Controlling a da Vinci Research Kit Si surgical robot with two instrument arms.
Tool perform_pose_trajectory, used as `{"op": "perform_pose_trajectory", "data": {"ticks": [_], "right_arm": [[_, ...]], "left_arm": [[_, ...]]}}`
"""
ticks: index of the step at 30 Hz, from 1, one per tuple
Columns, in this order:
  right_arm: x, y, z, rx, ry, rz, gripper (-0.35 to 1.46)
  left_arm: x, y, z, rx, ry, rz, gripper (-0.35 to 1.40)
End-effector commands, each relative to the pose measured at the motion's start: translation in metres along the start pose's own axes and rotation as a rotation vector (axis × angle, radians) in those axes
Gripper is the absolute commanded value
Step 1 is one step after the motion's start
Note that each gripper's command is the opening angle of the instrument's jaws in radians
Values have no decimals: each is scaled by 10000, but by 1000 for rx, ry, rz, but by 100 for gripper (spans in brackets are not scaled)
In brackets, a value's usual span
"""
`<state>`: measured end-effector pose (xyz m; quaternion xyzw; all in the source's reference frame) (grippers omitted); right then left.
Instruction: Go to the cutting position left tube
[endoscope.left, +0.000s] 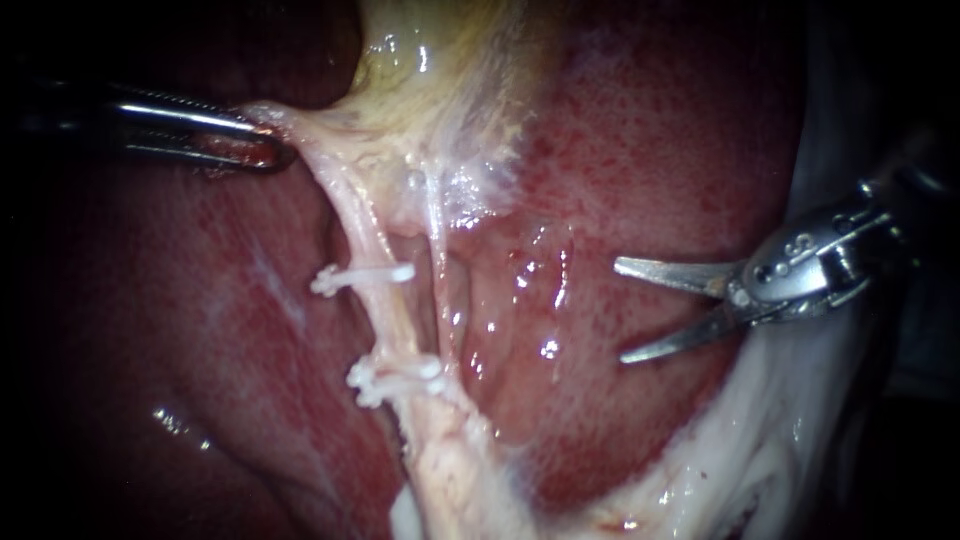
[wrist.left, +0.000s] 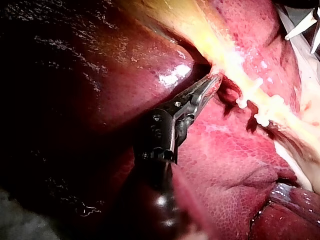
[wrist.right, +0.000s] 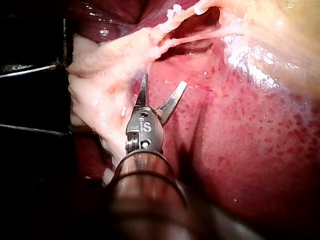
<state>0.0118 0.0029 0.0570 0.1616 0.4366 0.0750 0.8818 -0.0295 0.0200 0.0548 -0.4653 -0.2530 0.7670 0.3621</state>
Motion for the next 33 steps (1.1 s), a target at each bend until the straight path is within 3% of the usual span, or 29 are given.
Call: {"op": "perform_pose_trajectory", "data": {"ticks": [1, 10, 19, 25, 33], "right_arm": [[1, -1, 5, 11, 6, -5, 143], [16, -12, 71, 107, 33, 66, 143], [28, 1, 117, 248, 115, 252, 143], [18, 12, 142, 304, 109, 294, 143], [-9, 12, 168, 342, 84, 319, 145]], "left_arm": [[-1, 0, 1, 2, 1, 0, -35], [-1, 0, 4, 4, 1, 0, -35], [-2, 0, 6, 6, 2, 0, -35], [-2, 0, 7, 6, 2, 0, -35], [-2, 1, 8, 7, 2, 0, -35]]}}
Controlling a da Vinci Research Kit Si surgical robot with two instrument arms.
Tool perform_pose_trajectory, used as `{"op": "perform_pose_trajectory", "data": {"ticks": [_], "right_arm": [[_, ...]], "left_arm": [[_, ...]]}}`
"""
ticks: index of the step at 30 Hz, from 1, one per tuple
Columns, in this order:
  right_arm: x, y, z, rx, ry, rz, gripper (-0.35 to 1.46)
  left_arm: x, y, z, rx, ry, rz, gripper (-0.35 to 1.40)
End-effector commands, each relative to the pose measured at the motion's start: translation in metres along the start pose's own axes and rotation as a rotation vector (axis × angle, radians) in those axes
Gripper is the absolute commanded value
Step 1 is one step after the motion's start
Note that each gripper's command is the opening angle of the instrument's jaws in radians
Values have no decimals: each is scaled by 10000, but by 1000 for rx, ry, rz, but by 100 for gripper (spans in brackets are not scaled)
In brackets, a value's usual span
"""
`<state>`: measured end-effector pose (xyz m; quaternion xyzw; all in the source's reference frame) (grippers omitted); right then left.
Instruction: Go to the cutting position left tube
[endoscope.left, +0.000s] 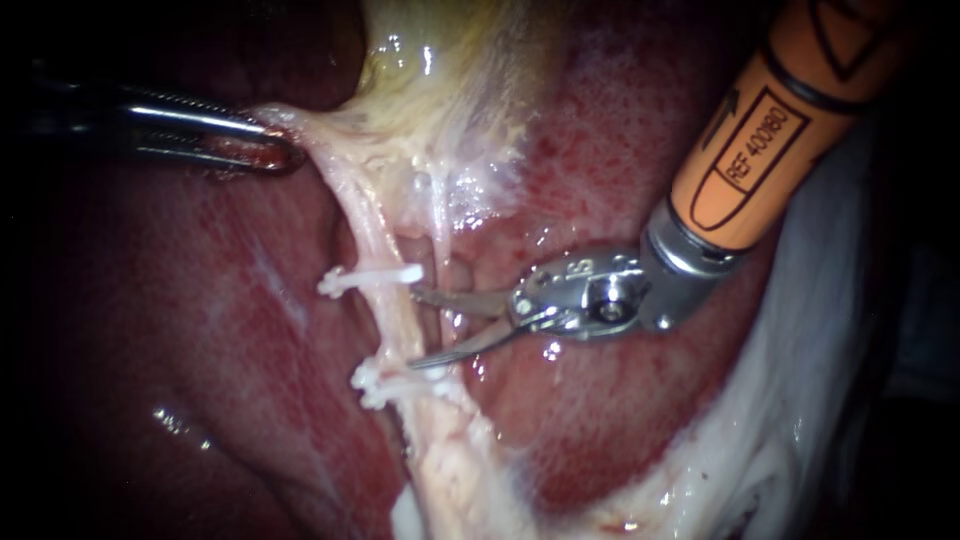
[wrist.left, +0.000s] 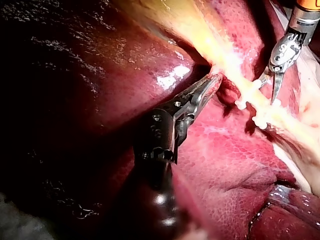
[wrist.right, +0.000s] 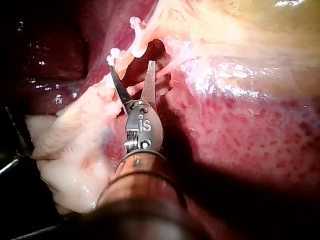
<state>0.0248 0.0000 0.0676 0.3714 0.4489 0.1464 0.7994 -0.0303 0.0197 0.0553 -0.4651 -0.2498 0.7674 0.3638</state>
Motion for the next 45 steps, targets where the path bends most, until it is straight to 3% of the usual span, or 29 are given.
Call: {"op": "perform_pose_trajectory", "data": {"ticks": [1, 8, 13, 21, 34, 45], "right_arm": [[-3, 2, 0, 6, -5, 1, 145], [-12, 13, 4, 29, -11, -1, 145], [-6, 11, 8, 69, 25, -9, 145], [15, 3, 27, 120, 59, -1, 145], [49, 2, 54, 167, 123, 11, 142], [80, -16, 45, 201, 171, 27, 140]], "left_arm": [[0, 0, 0, 0, 0, 0, -35], [0, 0, 1, 1, 0, 0, -35], [0, 0, 2, 1, 0, 0, -35], [0, 0, 2, 2, 0, 0, -35], [0, 0, 3, 2, 0, 0, -35], [0, -1, 3, 2, 0, 0, -35]]}}
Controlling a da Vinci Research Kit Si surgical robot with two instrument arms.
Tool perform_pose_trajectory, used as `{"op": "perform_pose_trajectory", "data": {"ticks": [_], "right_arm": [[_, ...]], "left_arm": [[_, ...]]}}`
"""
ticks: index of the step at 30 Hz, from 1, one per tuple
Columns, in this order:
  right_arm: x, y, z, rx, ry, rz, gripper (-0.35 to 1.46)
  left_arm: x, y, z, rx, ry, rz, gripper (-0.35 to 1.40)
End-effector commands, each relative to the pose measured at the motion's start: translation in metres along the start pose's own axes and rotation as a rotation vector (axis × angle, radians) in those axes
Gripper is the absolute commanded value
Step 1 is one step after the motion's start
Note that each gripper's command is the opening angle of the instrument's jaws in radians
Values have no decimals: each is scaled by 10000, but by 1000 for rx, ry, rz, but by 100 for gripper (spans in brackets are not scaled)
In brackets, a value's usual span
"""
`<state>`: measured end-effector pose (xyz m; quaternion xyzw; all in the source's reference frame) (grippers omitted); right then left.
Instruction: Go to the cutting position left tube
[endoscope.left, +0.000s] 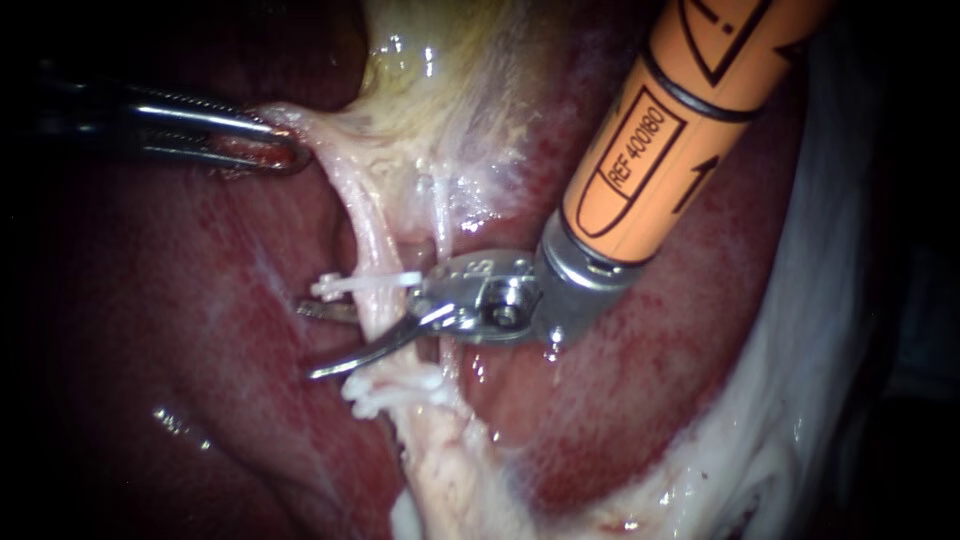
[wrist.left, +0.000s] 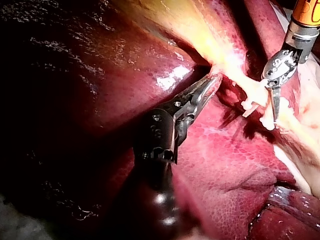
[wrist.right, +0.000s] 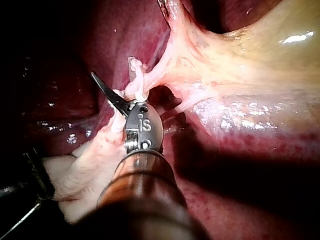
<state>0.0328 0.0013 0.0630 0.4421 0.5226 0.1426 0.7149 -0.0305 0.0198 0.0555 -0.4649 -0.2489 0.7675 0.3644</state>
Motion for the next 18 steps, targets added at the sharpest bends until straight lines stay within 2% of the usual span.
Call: {"op": "perform_pose_trajectory", "data": {"ticks": [1, 7, 15, 18], "right_arm": [[3, -2, -1, 6, 5, 1, 140], [9, -7, -2, 11, 12, 3, 140], [8, -6, -2, 12, 11, 8, 138], [3, -2, -1, 4, 9, 47, 137]], "left_arm": [[0, 0, 0, -1, 0, 0, -35], [0, 0, 0, -1, 0, 0, -35], [0, -1, 1, 0, 0, 0, -35], [0, -1, 2, 0, 0, 0, -35]]}}
